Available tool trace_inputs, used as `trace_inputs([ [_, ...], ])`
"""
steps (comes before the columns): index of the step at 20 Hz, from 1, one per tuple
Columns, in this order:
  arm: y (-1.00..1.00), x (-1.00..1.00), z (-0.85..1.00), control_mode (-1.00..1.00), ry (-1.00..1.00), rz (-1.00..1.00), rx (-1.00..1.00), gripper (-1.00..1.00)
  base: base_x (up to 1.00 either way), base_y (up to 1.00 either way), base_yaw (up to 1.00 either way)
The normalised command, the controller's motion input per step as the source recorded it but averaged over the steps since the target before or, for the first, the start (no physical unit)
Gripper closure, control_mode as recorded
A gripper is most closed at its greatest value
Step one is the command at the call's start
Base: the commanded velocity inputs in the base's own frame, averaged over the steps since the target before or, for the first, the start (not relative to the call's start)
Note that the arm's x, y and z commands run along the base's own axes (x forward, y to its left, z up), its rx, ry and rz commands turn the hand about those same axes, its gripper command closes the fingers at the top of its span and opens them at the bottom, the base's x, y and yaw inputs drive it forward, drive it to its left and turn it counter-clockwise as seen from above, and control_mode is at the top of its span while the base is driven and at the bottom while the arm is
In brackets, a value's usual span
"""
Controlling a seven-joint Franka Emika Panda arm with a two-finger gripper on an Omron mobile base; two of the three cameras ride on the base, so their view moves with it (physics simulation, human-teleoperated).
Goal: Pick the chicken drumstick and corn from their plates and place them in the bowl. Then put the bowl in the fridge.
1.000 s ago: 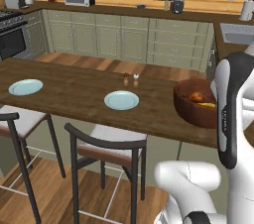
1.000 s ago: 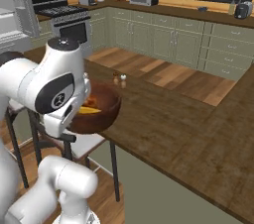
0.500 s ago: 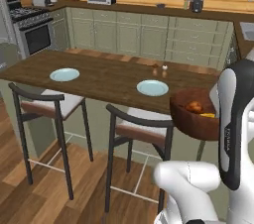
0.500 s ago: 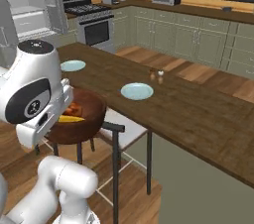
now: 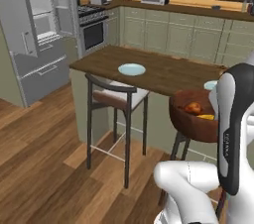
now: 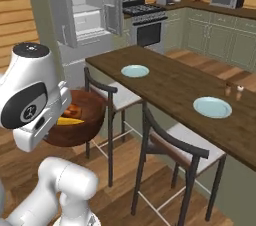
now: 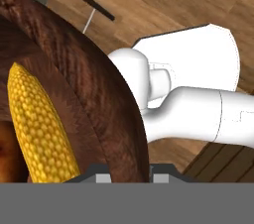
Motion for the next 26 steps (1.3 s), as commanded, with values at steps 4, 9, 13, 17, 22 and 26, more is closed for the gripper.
trace_inputs([
  [4, 0.00, 0.00, 0.00, 1.00, 0.00, 0.00, 0.00, 1.00, 0.92, 1.00, 0.04],
  [9, 0.00, 0.00, 0.00, 1.00, 0.00, 0.00, 0.00, 1.00, 1.00, 1.00, -0.02],
  [13, 0.00, 0.00, 0.00, 1.00, 0.00, 0.00, 0.00, 1.00, 1.00, 1.00, -0.15],
  [17, 0.00, 0.00, 0.00, 1.00, 0.00, 0.00, 0.00, 1.00, 1.00, 0.91, -0.21],
  [22, 0.00, 0.00, 0.00, 1.00, 0.00, 0.00, 0.00, 1.00, 1.00, 0.80, -0.23],
  [26, 0.00, 0.00, 0.00, 1.00, 0.00, 0.00, 0.00, 1.00, 1.00, 0.79, -0.37],
])
